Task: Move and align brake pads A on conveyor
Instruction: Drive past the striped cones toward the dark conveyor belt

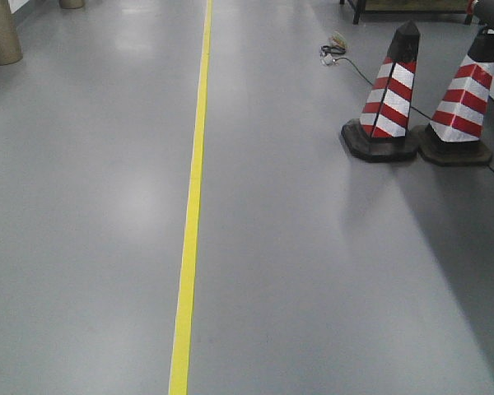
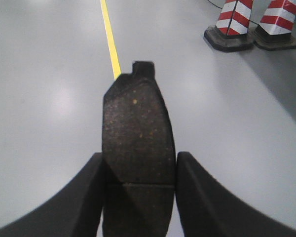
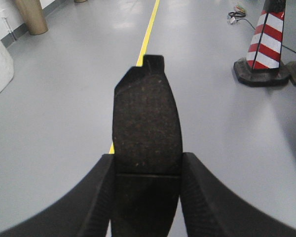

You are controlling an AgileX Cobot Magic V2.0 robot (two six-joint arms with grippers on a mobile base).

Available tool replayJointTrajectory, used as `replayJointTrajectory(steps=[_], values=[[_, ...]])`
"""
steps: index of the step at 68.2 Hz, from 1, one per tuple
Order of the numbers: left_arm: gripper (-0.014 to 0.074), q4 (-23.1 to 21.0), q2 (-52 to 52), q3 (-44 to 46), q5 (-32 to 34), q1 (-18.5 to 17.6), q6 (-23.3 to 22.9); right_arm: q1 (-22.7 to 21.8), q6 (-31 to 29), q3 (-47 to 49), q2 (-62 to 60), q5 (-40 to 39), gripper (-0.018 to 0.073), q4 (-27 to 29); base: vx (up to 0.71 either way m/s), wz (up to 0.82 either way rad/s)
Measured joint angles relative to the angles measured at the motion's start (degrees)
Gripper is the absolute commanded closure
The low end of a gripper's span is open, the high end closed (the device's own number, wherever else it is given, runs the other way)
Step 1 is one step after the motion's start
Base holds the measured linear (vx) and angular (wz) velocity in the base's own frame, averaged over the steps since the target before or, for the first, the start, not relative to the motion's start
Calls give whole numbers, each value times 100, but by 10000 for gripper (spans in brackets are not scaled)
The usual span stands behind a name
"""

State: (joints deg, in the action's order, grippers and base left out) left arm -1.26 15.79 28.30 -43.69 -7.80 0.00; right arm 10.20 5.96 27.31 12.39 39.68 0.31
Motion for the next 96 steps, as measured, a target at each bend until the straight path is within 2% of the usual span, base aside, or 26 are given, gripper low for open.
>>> replayJointTrajectory(steps=[96], values=[[603, -5, 0, 0, -110, 0, 0, 0, 0, 0, 0, 0, 566, 5, 71, -2]])
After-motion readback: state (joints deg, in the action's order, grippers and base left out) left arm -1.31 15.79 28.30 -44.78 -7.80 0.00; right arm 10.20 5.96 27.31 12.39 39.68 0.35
